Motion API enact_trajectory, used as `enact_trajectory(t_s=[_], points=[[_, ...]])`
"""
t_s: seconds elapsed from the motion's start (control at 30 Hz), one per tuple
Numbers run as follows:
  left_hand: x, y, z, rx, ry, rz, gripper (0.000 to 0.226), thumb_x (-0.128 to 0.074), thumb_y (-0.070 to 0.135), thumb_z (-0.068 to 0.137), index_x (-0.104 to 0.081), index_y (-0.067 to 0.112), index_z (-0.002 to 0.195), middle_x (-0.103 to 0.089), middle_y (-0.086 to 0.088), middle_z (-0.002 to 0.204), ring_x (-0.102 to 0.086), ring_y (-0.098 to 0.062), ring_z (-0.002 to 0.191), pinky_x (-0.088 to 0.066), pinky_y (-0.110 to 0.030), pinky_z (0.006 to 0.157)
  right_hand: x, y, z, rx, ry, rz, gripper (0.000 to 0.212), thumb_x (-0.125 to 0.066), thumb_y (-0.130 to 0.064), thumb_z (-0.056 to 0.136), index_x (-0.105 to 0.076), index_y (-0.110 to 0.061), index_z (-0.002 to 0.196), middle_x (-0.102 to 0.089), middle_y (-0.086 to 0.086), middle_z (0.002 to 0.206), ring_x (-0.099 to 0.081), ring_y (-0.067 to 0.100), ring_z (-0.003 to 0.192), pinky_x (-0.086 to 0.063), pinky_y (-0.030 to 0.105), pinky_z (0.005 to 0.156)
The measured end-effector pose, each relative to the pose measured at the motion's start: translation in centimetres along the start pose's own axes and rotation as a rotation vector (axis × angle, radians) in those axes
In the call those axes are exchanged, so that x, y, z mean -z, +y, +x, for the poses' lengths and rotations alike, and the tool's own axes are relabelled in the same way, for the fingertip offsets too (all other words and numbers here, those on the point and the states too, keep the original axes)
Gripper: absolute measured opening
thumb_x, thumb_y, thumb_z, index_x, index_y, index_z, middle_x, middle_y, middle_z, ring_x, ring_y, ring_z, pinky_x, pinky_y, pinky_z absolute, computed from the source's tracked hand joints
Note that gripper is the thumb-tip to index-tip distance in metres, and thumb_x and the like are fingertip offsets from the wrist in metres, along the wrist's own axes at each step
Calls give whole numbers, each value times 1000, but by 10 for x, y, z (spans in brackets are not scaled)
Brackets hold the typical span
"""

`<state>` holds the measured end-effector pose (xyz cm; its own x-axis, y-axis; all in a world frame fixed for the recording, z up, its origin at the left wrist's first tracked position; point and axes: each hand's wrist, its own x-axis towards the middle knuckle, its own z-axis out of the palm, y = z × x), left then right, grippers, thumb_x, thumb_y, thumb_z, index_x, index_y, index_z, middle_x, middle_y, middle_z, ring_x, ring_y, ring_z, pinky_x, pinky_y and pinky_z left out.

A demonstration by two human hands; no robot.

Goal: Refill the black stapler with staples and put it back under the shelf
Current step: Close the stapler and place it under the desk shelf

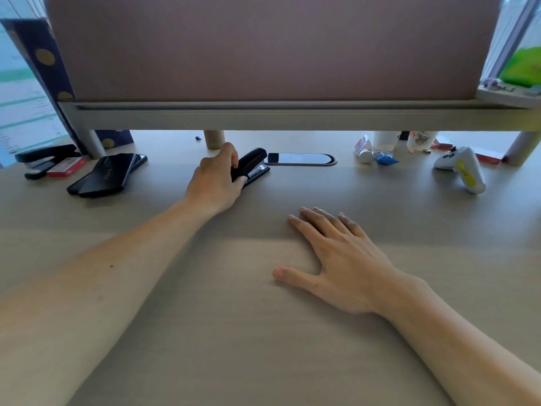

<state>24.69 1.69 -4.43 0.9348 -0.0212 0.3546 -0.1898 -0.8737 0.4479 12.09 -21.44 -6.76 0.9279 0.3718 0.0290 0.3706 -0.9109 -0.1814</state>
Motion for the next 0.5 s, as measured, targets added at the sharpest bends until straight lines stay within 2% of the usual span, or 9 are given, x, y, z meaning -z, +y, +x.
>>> enact_trajectory(t_s=[0.3,0.4,0.5], points=[[-4,-1,7,8,7,4,32,-71,25,92,-48,17,113,-67,-13,107,-64,-40,94,-56,-49,84,-1,0,0,0,12,-5,109,-14,-97,73,-8,-37,164,-4,-12,173,4,5,158,0,40,130],[-5,-2,8,4,6,6,33,-71,24,93,-46,17,112,-66,-11,104,-64,-39,91,-53,-44,78,0,0,0,0,11,-2,109,-14,-97,73,-7,-37,164,-4,-13,173,5,5,158,0,40,130],[-6,-2,6,12,-12,7,39,-74,29,90,-45,17,112,-67,-11,110,-63,-36,93,-51,-41,77,1,-1,0,2,4,4,109,-13,-97,73,-7,-37,164,-4,-12,173,4,6,158,0,41,130]])
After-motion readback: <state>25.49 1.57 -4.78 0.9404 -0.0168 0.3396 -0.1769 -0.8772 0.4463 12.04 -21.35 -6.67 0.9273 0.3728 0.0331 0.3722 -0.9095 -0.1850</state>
